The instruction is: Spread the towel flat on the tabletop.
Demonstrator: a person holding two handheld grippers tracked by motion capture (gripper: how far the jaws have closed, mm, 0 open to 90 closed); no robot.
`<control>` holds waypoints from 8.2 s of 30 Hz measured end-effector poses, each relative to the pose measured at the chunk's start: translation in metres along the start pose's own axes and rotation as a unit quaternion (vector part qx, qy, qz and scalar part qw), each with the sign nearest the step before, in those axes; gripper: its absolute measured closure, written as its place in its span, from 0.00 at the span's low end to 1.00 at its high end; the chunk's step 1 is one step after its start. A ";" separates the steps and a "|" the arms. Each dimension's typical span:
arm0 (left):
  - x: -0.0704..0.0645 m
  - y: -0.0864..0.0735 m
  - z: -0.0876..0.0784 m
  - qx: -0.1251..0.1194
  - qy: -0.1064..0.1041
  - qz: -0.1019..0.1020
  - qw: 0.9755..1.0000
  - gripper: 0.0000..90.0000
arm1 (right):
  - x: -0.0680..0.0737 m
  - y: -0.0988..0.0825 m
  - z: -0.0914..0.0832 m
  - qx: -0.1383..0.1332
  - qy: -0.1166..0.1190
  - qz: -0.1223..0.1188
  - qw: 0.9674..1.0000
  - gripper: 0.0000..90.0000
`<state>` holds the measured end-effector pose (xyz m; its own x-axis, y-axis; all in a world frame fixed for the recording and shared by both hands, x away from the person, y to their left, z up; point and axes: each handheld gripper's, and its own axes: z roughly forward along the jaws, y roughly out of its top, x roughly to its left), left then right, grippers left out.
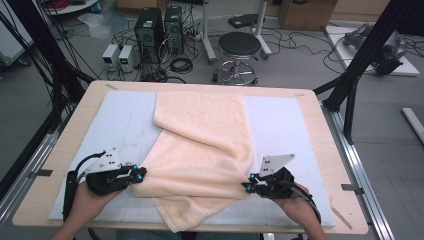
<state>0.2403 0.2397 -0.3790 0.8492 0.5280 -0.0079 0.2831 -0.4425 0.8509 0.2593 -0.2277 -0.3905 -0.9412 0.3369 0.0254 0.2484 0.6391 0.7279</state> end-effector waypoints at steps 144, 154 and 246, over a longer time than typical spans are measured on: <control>0.048 0.004 0.043 0.026 0.038 -0.036 0.998 0.91 | -0.058 0.050 0.060 -0.037 0.006 0.031 0.999 0.94; -0.024 0.027 -0.033 -0.010 -0.008 0.025 1.000 0.91 | 0.017 0.048 -0.037 -0.071 0.037 -0.051 0.995 0.92; 0.063 -0.001 0.034 0.001 0.079 -0.051 0.996 0.72 | -0.063 0.023 0.023 -0.025 -0.089 0.031 0.995 0.71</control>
<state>0.3090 0.2491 -0.3986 0.7352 0.6777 -0.0116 0.3658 -0.3823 0.8485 0.3296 -0.2183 -0.3912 -0.8678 0.4947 -0.0471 0.2893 0.5800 0.7615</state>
